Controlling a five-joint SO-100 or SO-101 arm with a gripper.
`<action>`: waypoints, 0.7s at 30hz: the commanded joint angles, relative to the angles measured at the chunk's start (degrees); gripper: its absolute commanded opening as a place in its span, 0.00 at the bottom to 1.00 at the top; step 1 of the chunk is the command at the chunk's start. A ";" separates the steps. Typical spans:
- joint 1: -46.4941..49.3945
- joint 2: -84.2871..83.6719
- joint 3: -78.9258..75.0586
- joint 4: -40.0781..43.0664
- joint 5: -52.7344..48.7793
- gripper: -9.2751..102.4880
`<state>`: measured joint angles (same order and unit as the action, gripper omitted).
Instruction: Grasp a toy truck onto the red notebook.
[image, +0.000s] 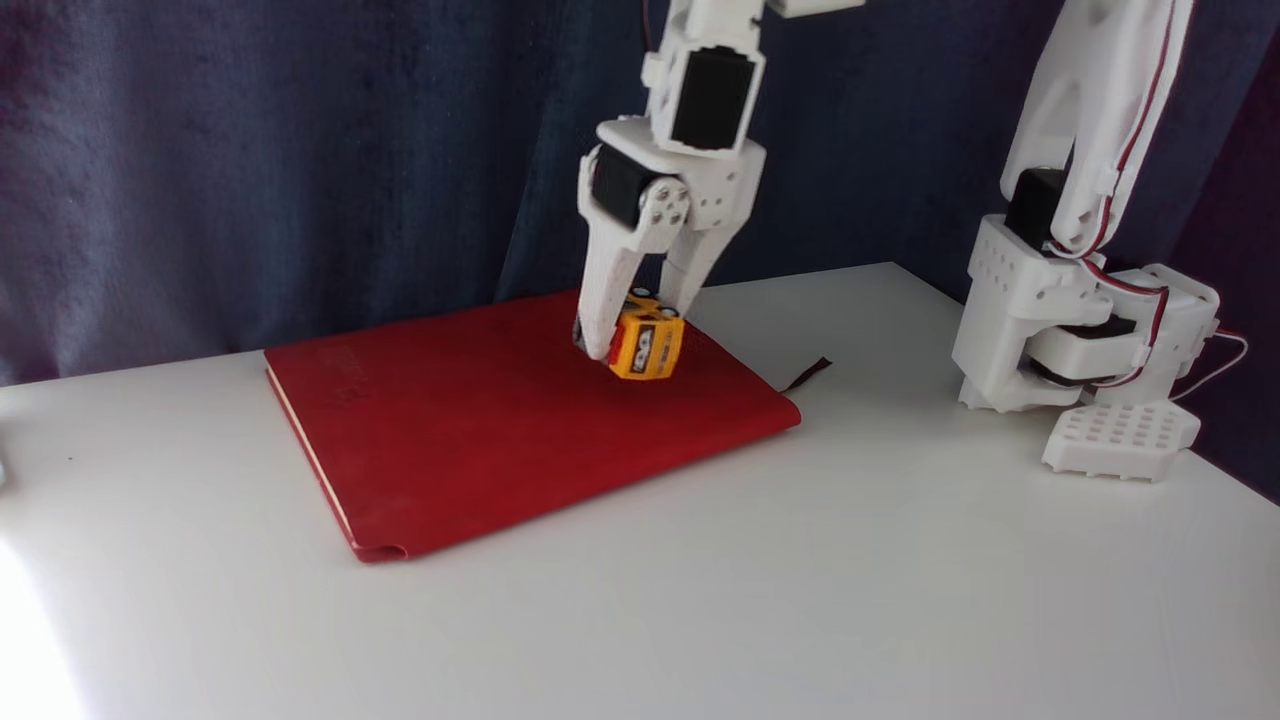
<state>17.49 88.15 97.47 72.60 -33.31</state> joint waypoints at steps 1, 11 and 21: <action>1.49 -0.88 -3.43 0.00 -1.32 0.13; 2.37 -5.71 -5.71 0.88 -4.66 0.33; 1.14 6.68 0.35 4.48 -6.06 0.44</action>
<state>19.78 88.68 95.80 75.76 -39.11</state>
